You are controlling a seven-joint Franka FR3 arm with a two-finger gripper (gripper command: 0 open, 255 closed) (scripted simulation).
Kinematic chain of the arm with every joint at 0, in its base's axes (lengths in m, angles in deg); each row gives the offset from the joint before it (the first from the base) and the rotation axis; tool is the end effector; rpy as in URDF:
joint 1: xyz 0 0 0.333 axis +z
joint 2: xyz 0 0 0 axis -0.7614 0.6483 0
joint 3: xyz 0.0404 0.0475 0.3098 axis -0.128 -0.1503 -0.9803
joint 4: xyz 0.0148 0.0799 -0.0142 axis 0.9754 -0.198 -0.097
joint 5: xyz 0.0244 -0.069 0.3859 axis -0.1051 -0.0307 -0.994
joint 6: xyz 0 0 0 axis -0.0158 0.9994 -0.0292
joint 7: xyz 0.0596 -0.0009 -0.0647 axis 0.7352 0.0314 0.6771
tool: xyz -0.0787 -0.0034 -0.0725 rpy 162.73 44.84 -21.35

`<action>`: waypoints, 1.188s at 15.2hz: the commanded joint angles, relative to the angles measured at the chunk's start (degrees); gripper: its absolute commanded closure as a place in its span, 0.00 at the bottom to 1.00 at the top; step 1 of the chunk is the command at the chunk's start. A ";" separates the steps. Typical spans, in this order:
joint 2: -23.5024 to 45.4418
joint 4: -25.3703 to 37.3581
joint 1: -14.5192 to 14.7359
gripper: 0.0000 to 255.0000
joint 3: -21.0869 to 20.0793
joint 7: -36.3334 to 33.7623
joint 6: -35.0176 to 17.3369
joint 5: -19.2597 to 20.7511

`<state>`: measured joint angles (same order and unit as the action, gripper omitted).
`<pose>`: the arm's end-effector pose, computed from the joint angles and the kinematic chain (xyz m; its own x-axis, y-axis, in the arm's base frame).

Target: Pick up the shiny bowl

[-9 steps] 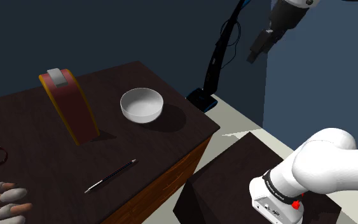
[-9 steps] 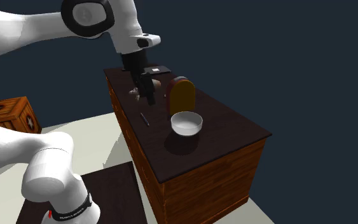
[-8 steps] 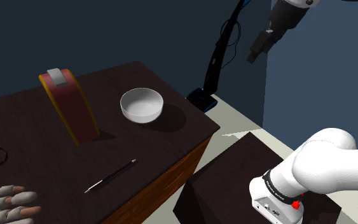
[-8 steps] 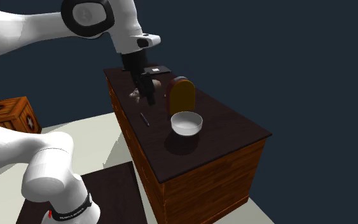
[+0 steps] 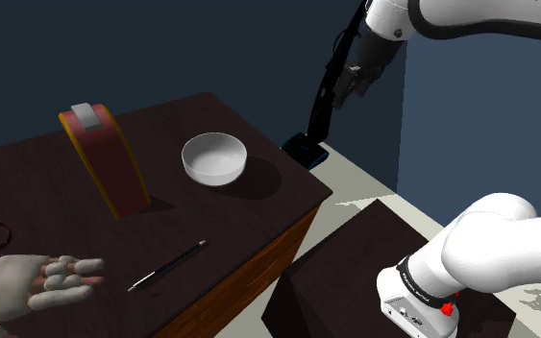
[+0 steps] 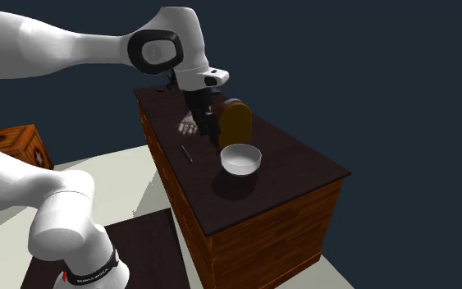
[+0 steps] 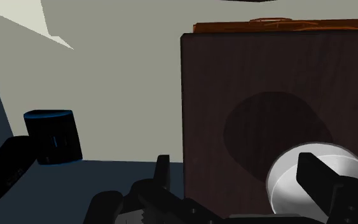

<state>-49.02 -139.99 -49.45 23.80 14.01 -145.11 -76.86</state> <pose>0.3635 0.0430 0.5859 0.9857 0.0861 0.1451 0.0757 -0.9942 0.0761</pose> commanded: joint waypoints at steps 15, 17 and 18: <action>30.08 6.82 1.12 0.00 -5.53 -9.50 -21.59 -3.15; 34.33 8.99 1.33 0.00 -6.03 -10.64 -23.50 -3.01; 36.48 10.18 1.47 0.00 -6.23 -11.21 -24.37 -2.90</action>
<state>-14.59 -130.88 -48.22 17.95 3.64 -168.58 -79.80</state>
